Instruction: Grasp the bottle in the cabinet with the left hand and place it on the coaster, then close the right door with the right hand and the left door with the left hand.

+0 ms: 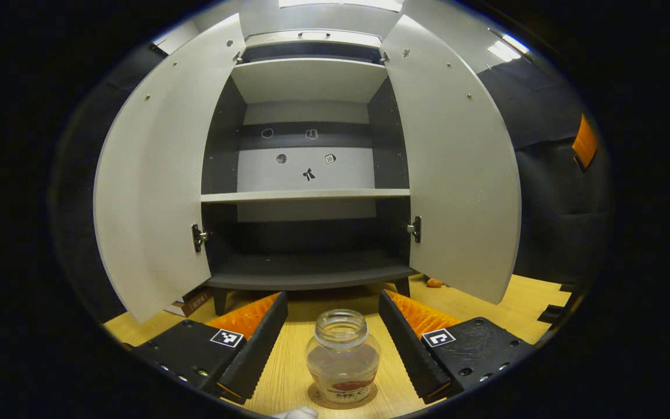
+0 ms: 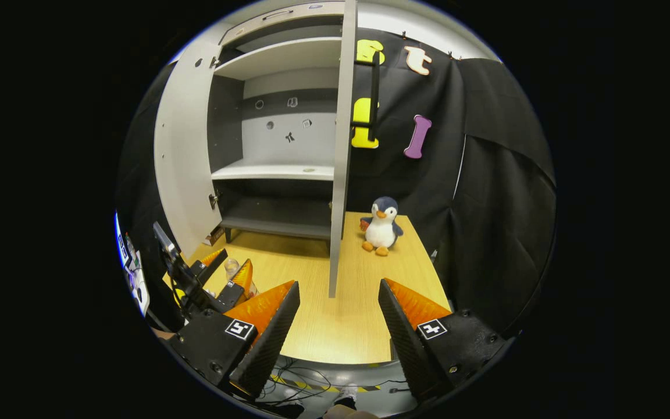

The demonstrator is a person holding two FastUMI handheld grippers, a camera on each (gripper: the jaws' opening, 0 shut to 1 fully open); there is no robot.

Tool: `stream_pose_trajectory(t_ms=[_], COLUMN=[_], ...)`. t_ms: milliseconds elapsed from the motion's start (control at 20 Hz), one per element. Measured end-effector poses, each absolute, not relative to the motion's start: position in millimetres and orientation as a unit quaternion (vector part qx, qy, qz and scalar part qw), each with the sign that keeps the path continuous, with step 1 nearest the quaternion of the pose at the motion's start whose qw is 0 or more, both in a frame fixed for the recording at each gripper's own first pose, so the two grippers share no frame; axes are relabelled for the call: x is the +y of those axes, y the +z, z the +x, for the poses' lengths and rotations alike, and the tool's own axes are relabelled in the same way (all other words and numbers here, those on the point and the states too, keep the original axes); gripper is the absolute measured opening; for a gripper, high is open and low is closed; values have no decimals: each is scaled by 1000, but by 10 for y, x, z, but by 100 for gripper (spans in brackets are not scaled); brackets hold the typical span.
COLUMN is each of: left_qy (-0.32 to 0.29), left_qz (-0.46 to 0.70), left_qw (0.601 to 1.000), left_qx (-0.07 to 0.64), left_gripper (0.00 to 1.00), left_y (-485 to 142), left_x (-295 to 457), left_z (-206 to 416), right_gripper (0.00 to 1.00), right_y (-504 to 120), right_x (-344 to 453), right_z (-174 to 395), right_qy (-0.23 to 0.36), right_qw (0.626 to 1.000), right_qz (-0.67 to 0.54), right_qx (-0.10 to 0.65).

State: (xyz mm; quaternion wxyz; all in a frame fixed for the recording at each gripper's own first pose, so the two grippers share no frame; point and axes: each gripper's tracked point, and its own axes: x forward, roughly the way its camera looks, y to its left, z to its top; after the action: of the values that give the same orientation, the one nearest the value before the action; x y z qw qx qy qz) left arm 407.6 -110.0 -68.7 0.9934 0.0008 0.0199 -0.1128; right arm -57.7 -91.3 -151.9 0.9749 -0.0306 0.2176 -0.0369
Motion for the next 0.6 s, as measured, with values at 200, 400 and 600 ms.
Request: stream_pose_trajectory(t_ms=[200, 400, 600], left_qy=[-125, -125, -125], left_qz=[6, 22, 14], left_qw=[992, 992, 992], left_qx=[-3, -10, -5], left_gripper=[96, 97, 96], left_y=[4, 660, 1132], left_x=[-1074, -905, -605], left_z=[4040, 3937, 3845], right_gripper=[84, 84, 84], right_y=[-1219, -853, -426], right_x=[-916, -843, -769], right_z=[-602, -608, -627], right_qy=[-49, -55, -62], right_qw=[983, 991, 996], right_qz=[-13, -3, -1], right_qx=[174, 120, 61])
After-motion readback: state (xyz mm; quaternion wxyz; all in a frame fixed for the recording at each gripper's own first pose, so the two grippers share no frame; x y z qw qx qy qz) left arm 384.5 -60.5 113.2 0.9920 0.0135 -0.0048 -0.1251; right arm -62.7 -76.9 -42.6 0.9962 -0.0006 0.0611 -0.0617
